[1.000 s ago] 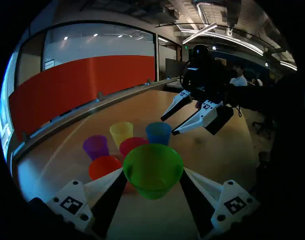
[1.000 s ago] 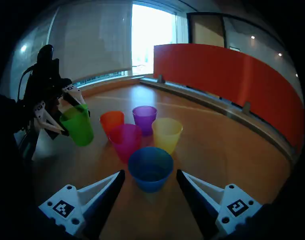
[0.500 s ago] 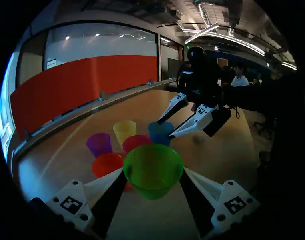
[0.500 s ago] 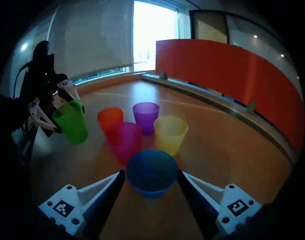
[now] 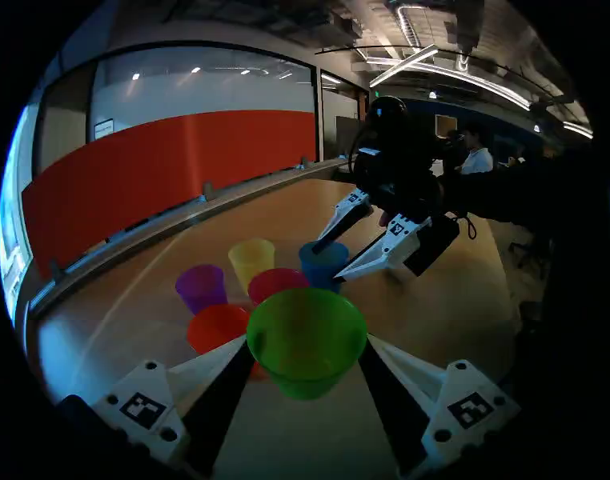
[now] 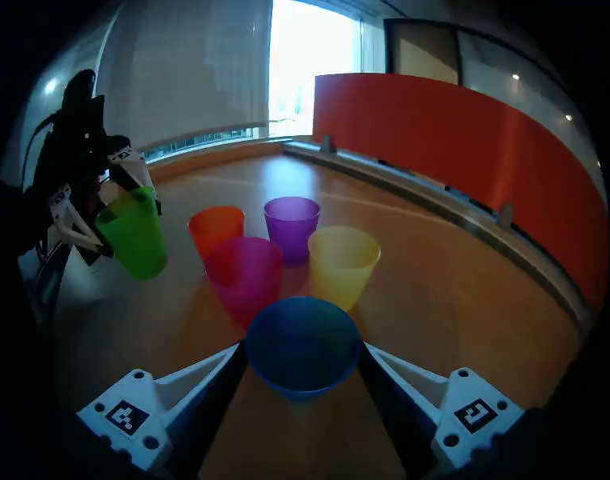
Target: Pour water
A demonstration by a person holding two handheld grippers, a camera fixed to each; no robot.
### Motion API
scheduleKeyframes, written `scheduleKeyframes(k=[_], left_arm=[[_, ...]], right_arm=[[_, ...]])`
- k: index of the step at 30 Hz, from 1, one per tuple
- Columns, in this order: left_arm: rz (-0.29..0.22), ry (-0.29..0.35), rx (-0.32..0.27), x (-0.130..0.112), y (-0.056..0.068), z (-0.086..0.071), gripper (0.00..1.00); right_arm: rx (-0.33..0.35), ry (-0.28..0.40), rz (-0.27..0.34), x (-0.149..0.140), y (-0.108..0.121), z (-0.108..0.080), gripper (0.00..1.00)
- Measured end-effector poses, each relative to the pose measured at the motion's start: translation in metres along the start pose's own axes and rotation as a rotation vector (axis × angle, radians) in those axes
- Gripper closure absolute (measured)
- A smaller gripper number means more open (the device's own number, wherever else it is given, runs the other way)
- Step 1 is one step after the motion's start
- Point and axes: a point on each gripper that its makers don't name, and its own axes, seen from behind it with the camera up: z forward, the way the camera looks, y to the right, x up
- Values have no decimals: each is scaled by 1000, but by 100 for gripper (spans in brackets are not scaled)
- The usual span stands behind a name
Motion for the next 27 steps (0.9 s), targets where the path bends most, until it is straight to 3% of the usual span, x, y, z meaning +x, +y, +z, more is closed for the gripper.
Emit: scheduleKeyframes(k=[4, 14, 27], left_arm=[[1, -1, 0, -1, 1, 0, 14], [-7, 6, 0, 2, 0, 2, 14], [-4, 31, 3, 18, 1, 4, 14]], right_arm=[[-1, 0, 11, 0, 1, 1, 8], [6, 18, 38, 2, 0, -4, 9], [-24, 89, 51, 27, 4, -37, 9]])
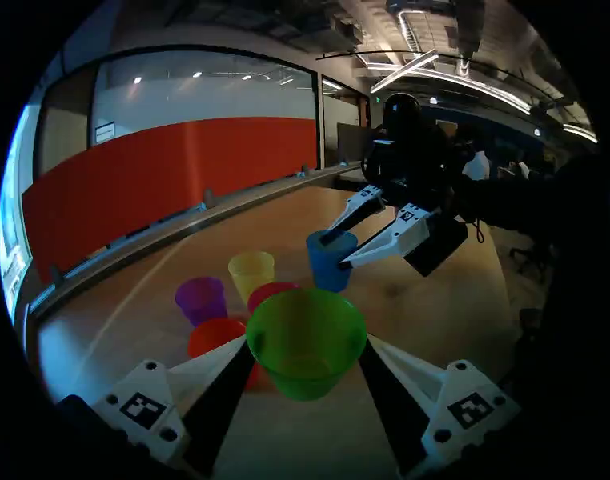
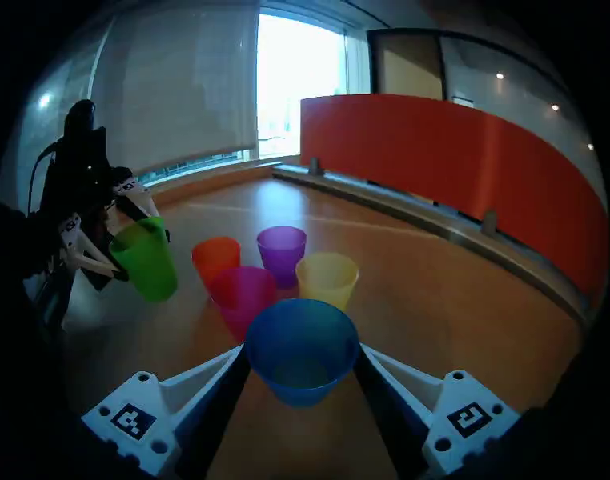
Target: Pour water
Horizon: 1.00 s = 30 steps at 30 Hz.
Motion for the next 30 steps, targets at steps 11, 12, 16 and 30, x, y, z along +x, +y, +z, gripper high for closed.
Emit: scheduleKeyframes(k=[11, 12, 16, 30], left_arm=[[15, 37, 3, 21, 6, 0, 14], [17, 40, 4, 23, 6, 0, 14], [20, 60, 6, 31, 9, -2, 14], [12, 140, 5, 55, 17, -13, 14]], right_arm=[[-34, 69, 0, 20, 2, -34, 10], [-36, 76, 0, 22, 2, -36, 10], [-42, 102, -2, 30, 0, -48, 9], [-57, 163, -13, 48, -8, -75, 10]])
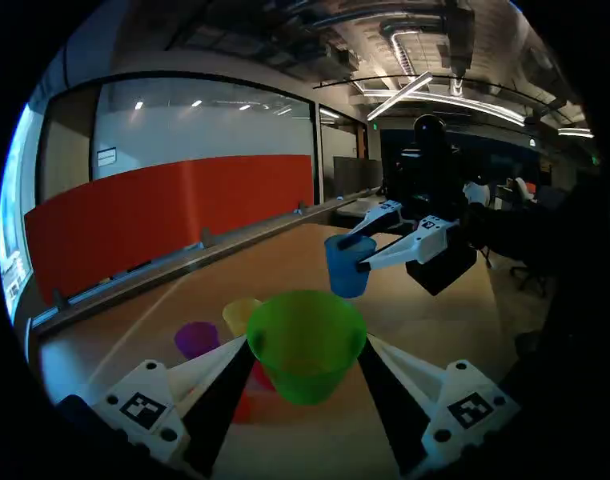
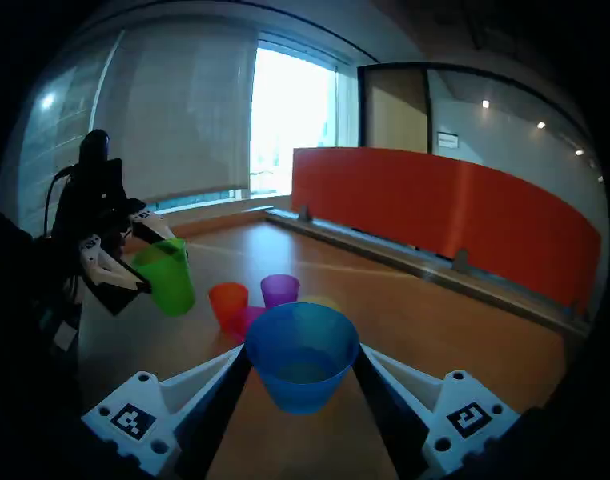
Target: Pour water
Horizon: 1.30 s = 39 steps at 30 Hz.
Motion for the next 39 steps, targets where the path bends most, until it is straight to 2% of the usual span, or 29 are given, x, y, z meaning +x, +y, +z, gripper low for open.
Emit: scheduleKeyframes(k=[14, 39], left_arm=[[5, 43, 2, 14, 1, -6, 13], [-1, 62, -5, 17, 2, -5, 14]], right_arm=[[4, 64, -2, 18, -8, -8, 10], [0, 210, 0, 50, -15, -10, 9]])
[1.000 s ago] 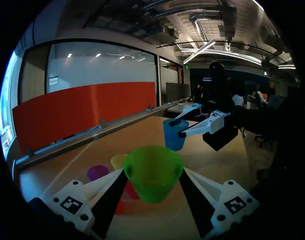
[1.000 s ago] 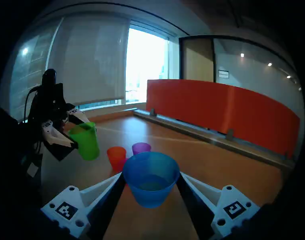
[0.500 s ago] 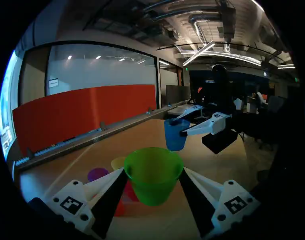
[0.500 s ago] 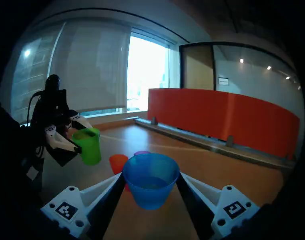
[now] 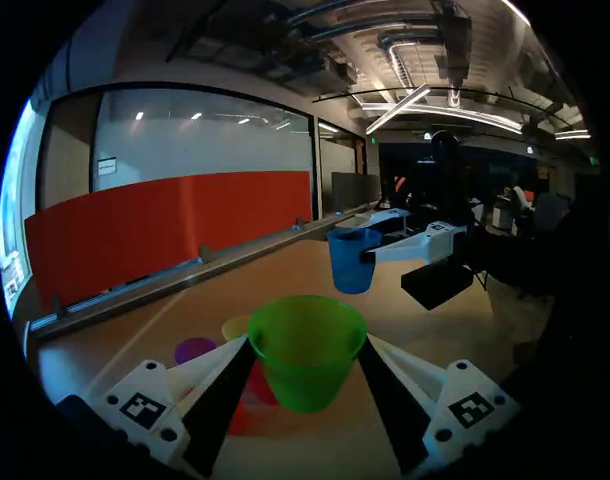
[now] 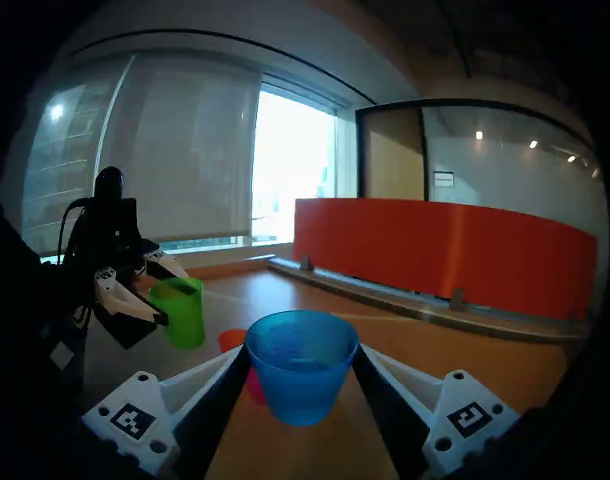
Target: Pour water
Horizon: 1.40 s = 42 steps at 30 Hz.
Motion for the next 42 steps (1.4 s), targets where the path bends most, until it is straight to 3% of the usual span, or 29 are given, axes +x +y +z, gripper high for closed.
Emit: scheduleKeyframes(k=[18, 42], left_arm=[[-7, 11, -9, 1, 2, 0, 13], [-24, 42, -26, 7, 11, 9, 14]], right_arm=[[6, 23, -22, 12, -2, 4, 9], [21, 53, -169, 54, -7, 14, 9]])
